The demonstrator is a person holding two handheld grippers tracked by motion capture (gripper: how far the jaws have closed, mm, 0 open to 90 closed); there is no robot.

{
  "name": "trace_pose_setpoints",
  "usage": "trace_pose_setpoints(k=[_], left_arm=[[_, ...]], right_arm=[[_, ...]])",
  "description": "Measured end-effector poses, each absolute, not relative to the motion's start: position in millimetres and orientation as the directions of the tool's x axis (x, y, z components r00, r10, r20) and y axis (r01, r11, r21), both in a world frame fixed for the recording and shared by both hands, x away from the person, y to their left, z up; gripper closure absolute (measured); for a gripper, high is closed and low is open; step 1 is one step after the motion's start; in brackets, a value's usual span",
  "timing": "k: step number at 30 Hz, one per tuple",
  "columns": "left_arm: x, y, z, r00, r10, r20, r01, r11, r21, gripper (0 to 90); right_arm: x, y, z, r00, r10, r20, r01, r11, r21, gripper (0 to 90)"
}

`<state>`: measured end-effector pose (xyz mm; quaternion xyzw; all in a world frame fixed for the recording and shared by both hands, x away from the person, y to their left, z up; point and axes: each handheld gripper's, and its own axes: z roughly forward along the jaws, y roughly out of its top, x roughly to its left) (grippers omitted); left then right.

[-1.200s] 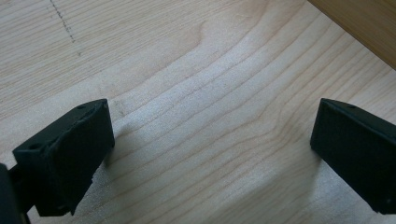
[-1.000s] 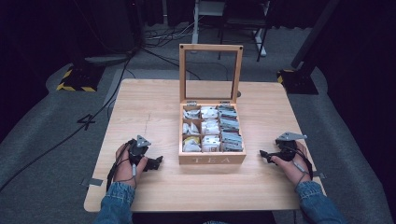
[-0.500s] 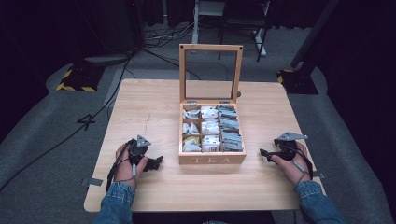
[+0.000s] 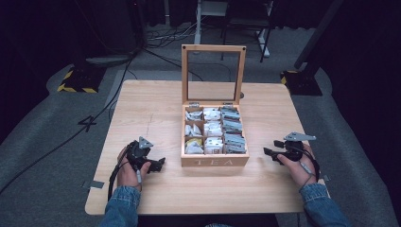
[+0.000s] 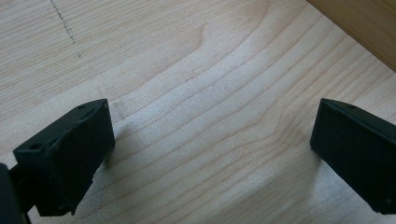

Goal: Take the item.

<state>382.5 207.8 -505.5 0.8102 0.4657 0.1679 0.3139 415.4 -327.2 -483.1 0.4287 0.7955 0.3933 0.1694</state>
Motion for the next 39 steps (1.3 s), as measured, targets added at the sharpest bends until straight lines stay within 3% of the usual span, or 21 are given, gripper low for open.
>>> trace_pose_setpoints(k=[15,32,39], left_arm=[[381.8,204.8,-505.4,0.488,0.872,-0.024,0.659,-0.351,0.665,0.3],[377.5,205.0,-504.3,0.486,0.874,-0.026,0.644,-0.338,0.687,11.8],[377.8,204.6,-504.2,0.481,0.876,-0.025,0.646,-0.335,0.686,12.5]], right_arm=[[414.7,-312.2,-440.2,-0.634,0.762,0.132,0.507,0.281,0.815,35.9],[418.1,-278.8,-385.9,-0.729,0.675,0.116,0.420,0.308,0.853,36.2],[418.2,-258.4,-376.8,-0.758,0.640,0.124,0.399,0.305,0.865,36.3]])
